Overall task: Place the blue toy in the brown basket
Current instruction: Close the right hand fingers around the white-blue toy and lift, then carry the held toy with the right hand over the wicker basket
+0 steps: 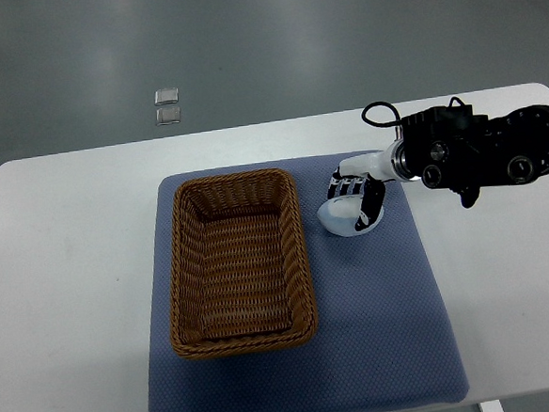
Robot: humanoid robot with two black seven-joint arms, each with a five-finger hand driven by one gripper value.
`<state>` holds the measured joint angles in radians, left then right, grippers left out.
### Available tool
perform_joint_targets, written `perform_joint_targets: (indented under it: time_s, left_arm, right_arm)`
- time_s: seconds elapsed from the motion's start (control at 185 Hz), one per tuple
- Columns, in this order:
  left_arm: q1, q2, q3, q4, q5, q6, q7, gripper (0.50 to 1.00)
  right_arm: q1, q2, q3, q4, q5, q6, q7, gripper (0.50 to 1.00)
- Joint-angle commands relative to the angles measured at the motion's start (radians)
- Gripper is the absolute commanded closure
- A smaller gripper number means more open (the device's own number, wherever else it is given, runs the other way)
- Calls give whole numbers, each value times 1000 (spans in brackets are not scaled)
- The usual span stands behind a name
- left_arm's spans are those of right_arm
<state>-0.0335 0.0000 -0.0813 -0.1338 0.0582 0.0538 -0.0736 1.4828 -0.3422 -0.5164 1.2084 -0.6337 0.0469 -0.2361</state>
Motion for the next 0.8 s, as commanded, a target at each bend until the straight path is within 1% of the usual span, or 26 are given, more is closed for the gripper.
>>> perform_joint_targets:
  time_s: [0.0,0.027,0.043,0.086,0.097,0.108,0.124,0.14,0.173,0.211,0.286,0.524,0.659,0.794]
  left_arm:
    - [0,0,0,0,0,1,0,500]
    - [0,0,0,-1,0,0,0,500]
    - [0,0,0,0,0,0,0,500]
    - [1,0,0,0,0,1,0,500]
    - [1,0,0,0,0,1,0,500]
    - [0,0,0,-1,0,0,0,500]
    - [0,0,0,0,0,0,0,500]
    - [0,0,0,0,0,1,0,500]
    - [0,0,0,0,0,0,0,500]
    - [0,0,0,0,0,0,0,500]
    - [0,0,0,0,0,0,0,500]
    - [0,0,0,-1,0,0,0,500]
    - [0,0,0,0,0,0,0,500]
    - [0,0,0,0,0,0,0,500]
  right_arm:
    - [-4,3,-1,-1,-9,5,1,744]
    - [-6,3,-1,-1,-11,7,1,754]
    - [-6,3,-1,-3,-12,8,1,773]
    - [-6,3,-1,-3,-12,8,1,799]
    - [-6,3,-1,-3,-12,8,1,799]
    - [-6,3,-1,-3,-12,10,1,820]
    - [-6,3,-1,-3,-12,10,1,828]
    - [-6,3,-1,-3,-12,11,1,846]
    - [-6,3,-1,-3,-12,13,1,857]
    - [-6,3,-1,-1,-12,15,1,885]
    - [-6,2,-1,-1,-11,18,1,916]
    - [11,-21,-4,-3,-11,21,3,916]
    - [70,-58,-5,-3,-9,31,3,916]
    - [132,-64,-2,-3,-11,31,6,914]
